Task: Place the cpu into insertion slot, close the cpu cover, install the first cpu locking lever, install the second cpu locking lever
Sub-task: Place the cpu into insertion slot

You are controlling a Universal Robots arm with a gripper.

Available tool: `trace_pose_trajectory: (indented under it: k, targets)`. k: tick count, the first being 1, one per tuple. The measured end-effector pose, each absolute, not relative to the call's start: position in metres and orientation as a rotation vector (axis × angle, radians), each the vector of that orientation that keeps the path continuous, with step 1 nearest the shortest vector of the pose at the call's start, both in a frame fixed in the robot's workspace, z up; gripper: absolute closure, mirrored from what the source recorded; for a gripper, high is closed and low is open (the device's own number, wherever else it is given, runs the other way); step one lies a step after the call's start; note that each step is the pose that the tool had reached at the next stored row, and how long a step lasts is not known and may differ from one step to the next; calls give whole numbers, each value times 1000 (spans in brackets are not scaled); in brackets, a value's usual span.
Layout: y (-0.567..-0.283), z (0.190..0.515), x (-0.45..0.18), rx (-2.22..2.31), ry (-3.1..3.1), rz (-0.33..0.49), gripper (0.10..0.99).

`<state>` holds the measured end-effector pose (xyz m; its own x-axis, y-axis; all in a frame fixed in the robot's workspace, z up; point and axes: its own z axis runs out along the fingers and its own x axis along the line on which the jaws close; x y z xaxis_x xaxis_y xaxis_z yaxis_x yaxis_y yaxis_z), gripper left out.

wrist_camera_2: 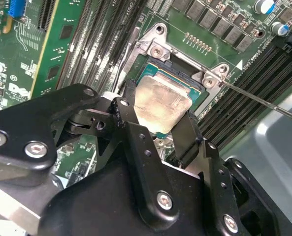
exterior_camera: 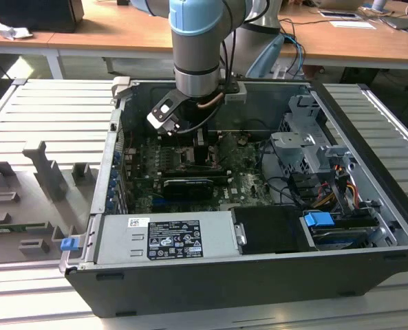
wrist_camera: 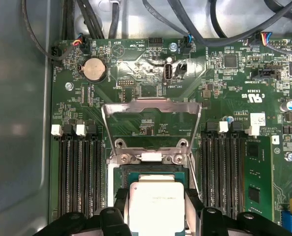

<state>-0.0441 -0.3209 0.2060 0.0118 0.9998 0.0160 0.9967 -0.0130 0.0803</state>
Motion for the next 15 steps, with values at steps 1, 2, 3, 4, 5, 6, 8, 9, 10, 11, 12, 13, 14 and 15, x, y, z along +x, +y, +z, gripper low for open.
trace_pose_trajectory:
  k: [1,2,3,4,5,6,8,9,10,11,12,13,14,15]
  targets:
    - [-319,205,-44,2200,2174,103,549]
    - [-319,204,-44,2199,2175,103,549]
    - [-318,204,-44,2197,2175,102,549]
    - [-318,203,-44,2197,2175,102,549]
    - [-318,202,-44,2197,2174,100,549]
    - [-318,201,-43,2196,2174,98,549]
    - [-318,200,-43,2194,2172,95,549]
    - [-318,199,-43,2194,2172,95,549]
    - [-318,199,-43,2194,2172,95,549]
    - [-318,199,-43,2194,2172,95,549]
    - [-318,199,-43,2194,2172,95,549]
    - [-318,199,-43,2194,2172,95,549]
    - [-318,199,-43,2194,2172,95,549]
    - [-318,199,-43,2194,2172,95,533]
